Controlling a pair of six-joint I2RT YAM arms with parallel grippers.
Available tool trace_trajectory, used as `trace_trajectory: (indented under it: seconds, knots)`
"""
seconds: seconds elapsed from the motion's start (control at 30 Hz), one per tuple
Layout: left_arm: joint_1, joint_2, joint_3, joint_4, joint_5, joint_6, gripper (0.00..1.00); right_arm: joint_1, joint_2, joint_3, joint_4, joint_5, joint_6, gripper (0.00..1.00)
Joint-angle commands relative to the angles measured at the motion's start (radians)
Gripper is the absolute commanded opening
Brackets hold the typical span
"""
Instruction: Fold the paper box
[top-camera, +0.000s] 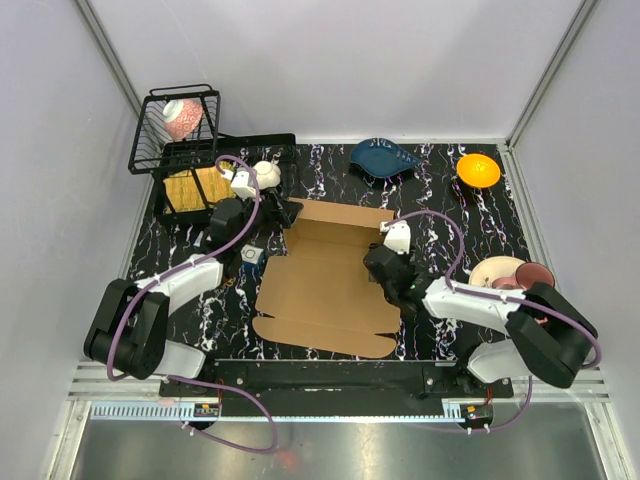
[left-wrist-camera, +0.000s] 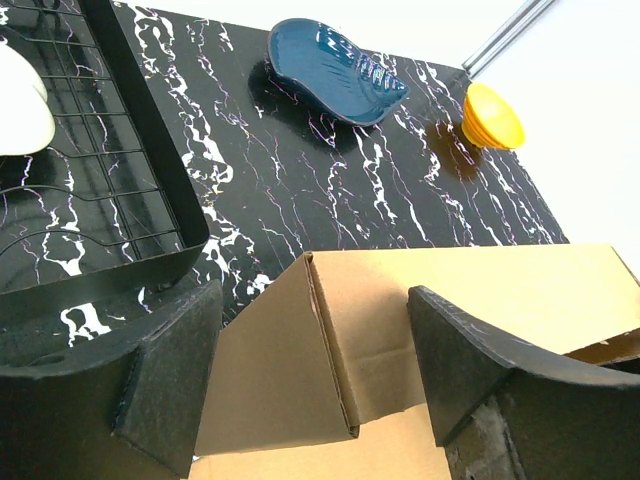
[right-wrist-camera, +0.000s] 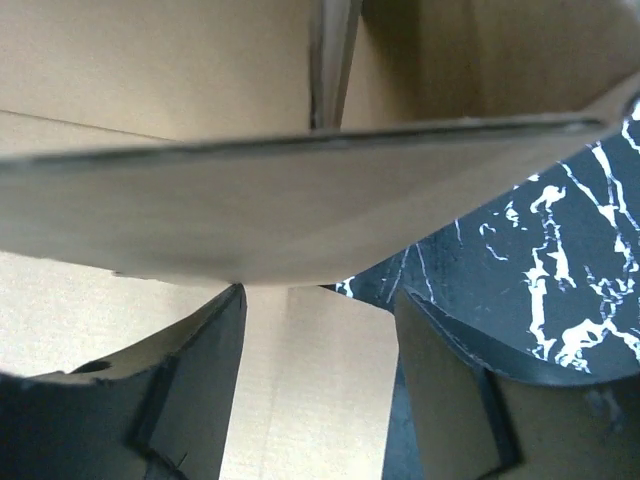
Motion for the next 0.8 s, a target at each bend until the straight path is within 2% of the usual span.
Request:
trace_trajectory:
  seconds: [0.0,0.2,0.4,0.67,0.7,0.77]
  knots:
    - [-0.002,0.008,-0.004,-0.009,-0.028,0.006,0.77,0.008,-0.111,0.063,-0.141,-0.026,0.027,0.70]
    - [-0.002,0.008,-0.007,-0.003,-0.043,0.001,0.76,0.008,-0.196,0.061,-0.144,0.001,0.002,0.75]
    - [-0.002,0.007,-0.010,0.000,-0.039,0.004,0.76,0.008,-0.076,0.103,-0.132,0.046,-0.012,0.73]
    - [-0.003,0.002,-0.009,-0.009,-0.023,0.018,0.75,-0.007,0.005,0.103,-0.052,0.089,-0.025,0.55]
    - [-0.003,0.002,-0.009,-0.011,-0.022,0.018,0.75,-0.010,0.011,0.103,-0.043,0.124,-0.025,0.50]
    - [-0.003,0.002,-0.009,-0.009,-0.016,0.017,0.74,-0.016,0.028,0.094,0.027,0.155,-0.025,0.50]
